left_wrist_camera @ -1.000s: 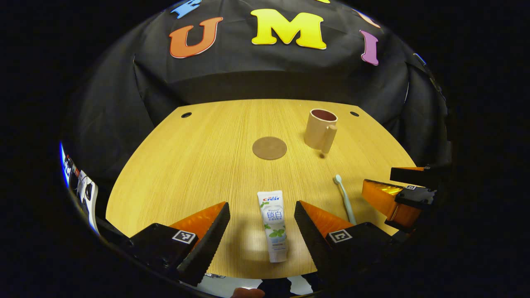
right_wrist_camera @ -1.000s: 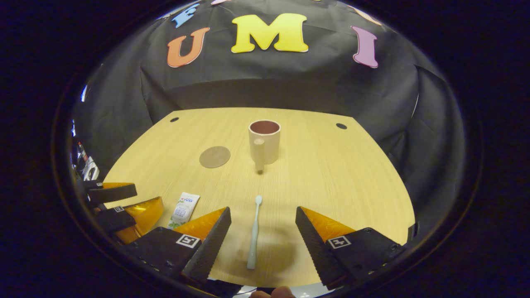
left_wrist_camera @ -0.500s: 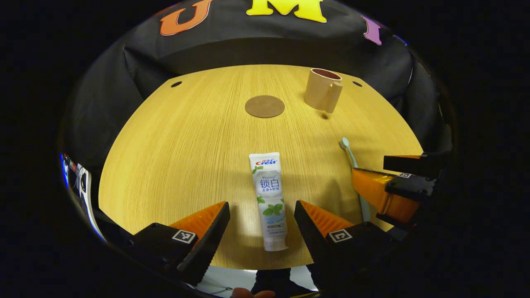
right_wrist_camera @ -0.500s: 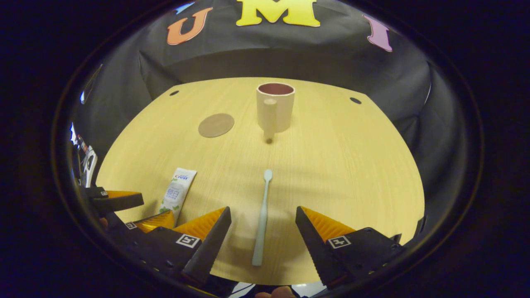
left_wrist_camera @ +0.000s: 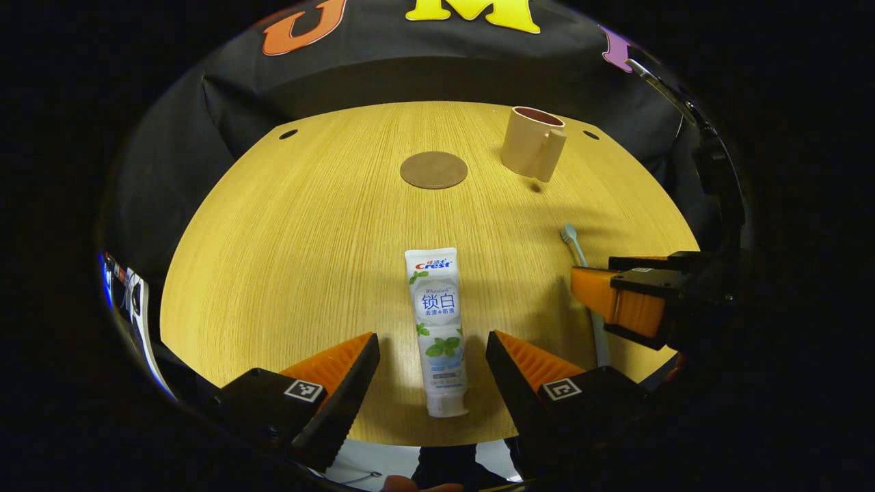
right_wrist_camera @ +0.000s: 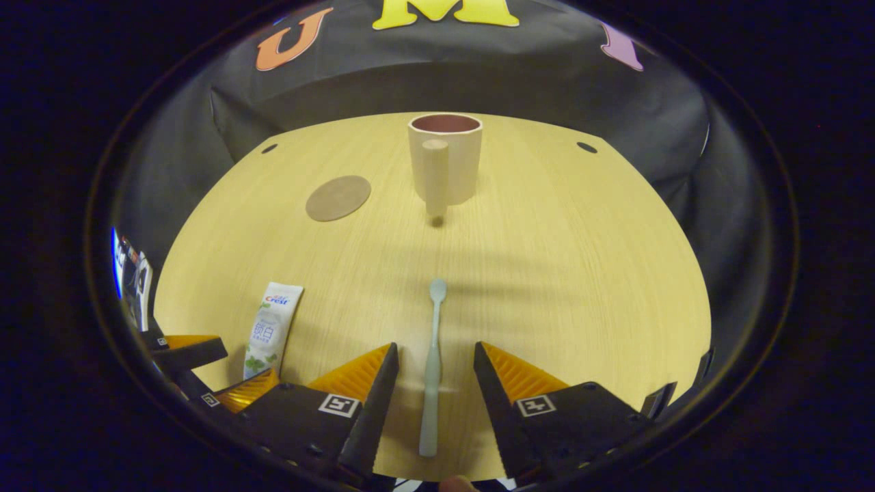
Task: Put the toothbrush and toothpaste on the desktop into the cup, then pick up the cup and place it on the coaster on the desktop.
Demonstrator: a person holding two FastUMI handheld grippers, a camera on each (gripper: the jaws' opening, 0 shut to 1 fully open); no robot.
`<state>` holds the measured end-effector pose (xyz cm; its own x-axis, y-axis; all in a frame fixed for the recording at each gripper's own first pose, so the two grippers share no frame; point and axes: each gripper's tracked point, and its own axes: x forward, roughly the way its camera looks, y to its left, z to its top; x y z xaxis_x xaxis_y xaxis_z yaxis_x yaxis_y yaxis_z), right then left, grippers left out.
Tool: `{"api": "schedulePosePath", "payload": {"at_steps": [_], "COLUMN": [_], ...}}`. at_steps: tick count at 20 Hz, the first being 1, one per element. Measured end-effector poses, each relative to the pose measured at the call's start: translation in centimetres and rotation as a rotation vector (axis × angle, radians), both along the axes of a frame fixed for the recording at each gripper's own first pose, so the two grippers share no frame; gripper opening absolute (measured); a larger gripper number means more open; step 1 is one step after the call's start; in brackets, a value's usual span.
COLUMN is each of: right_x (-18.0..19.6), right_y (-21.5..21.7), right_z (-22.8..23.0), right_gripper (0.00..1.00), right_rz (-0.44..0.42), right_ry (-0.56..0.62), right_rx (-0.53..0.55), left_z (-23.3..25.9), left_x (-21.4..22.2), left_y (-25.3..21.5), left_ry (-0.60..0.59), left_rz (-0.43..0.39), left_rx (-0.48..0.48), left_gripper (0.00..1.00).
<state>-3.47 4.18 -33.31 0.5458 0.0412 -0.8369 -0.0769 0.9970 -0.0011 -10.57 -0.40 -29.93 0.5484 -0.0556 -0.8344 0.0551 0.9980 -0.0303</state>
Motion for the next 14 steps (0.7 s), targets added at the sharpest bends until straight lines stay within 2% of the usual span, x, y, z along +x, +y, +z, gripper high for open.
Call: {"api": "schedulePosePath", "payload": {"at_steps": [1,2,3,5,6,7,9,11,12,14], "right_x": [0.1,0.2,0.2,0.1,0.4,0.3,0.5,0.5,0.3,0.3], "right_y": [0.1,0.0,0.1,0.3,0.3,0.3,0.3,0.3,0.4,0.1], "right_z": [-0.3,-0.4,-0.6,-0.9,-1.0,-1.0,-0.9,-0.9,-0.8,-0.4], "right_gripper": [0.58,0.53,0.41,0.22,0.21,0.26,0.08,0.10,0.02,0.00], "right_rz": [-0.003,-0.007,-0.010,-0.008,-0.007,-0.004,-0.011,-0.008,-0.007,-0.014], "right_ry": [0.009,0.015,0.022,0.041,0.039,0.038,0.047,0.054,0.065,0.062], "right_rx": [0.002,-0.003,0.000,0.008,0.002,0.006,0.002,0.011,0.023,0.030], "left_z": [-0.2,-0.2,-0.3,-0.3,-0.3,-0.6,-0.8,-1.0,-1.0,-1.1], "left_x": [0.2,0.3,0.4,0.6,0.7,0.9,1.1,1.3,1.6,2.0], "left_y": [0.0,0.0,0.0,0.0,0.0,-0.1,-0.2,-0.4,-0.5,-0.6], "left_ry": [0.002,0.003,0.005,0.009,0.010,0.013,0.021,0.027,0.025,0.017], "left_rz": [0.000,0.001,0.001,0.001,0.000,0.001,0.001,0.001,0.000,0.000], "left_rx": [0.003,0.004,0.006,0.006,0.007,0.008,0.005,0.001,0.000,0.005], "left_gripper": [1.00,1.00,1.00,1.00,1.00,1.00,1.00,1.00,1.00,0.95]}}
